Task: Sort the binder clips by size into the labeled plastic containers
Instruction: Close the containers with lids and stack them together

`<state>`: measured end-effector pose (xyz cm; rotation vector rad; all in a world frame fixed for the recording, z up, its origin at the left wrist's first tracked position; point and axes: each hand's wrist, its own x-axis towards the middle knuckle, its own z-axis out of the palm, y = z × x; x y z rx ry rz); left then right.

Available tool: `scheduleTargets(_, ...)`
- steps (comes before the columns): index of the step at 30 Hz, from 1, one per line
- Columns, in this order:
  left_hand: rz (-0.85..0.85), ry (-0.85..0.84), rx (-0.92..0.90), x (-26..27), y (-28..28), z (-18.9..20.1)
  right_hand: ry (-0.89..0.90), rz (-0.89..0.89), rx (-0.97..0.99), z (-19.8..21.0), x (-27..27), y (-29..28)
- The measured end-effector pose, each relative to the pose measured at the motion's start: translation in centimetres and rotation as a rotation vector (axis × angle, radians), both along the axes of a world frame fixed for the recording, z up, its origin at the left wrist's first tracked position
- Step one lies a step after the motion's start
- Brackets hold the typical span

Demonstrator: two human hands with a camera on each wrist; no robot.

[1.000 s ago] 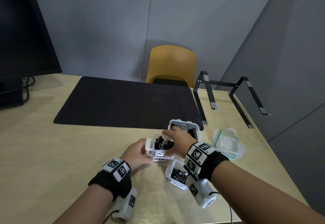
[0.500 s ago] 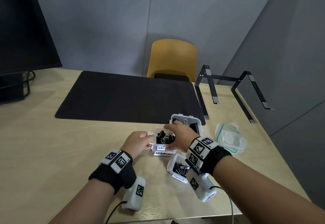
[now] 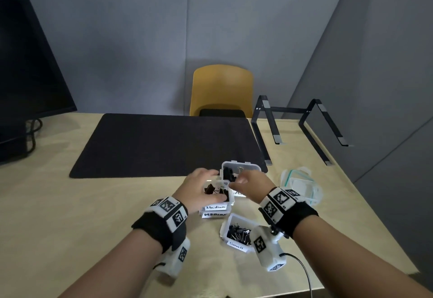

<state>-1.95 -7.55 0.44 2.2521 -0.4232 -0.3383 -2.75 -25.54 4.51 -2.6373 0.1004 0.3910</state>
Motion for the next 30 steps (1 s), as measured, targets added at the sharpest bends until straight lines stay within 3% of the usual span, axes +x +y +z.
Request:
scheduleTargets(3, -0.072, 0.043, 0.039, 0.3, -0.9, -0.4, 0.149, -0.037, 0.008, -1.0, -0.7, -0.2)
scheduleTargets(9, -0.113, 0.057, 0.107, 0.6, -1.0, -0.3, 0.27, -0.183, 0.309, -3.0, -0.2, -0.5)
scheduleTargets(13, -0.132, 0.08, 0.138, 0.4, -1.2, 0.0, 0.33, -0.19, 0.359, -2.6, -0.2, -0.8)
scheduleTargets(25, -0.193, 0.068, 0.131, 0.5, -0.4, -1.2, 0.303, -0.174, 0.311, -3.2, 0.2, -1.3)
scheduleTargets(30, -0.134, 0.076, 0.063, 0.4, -0.4, -1.3, 0.335, -0.287, 0.611, -3.2, -0.6, -1.8)
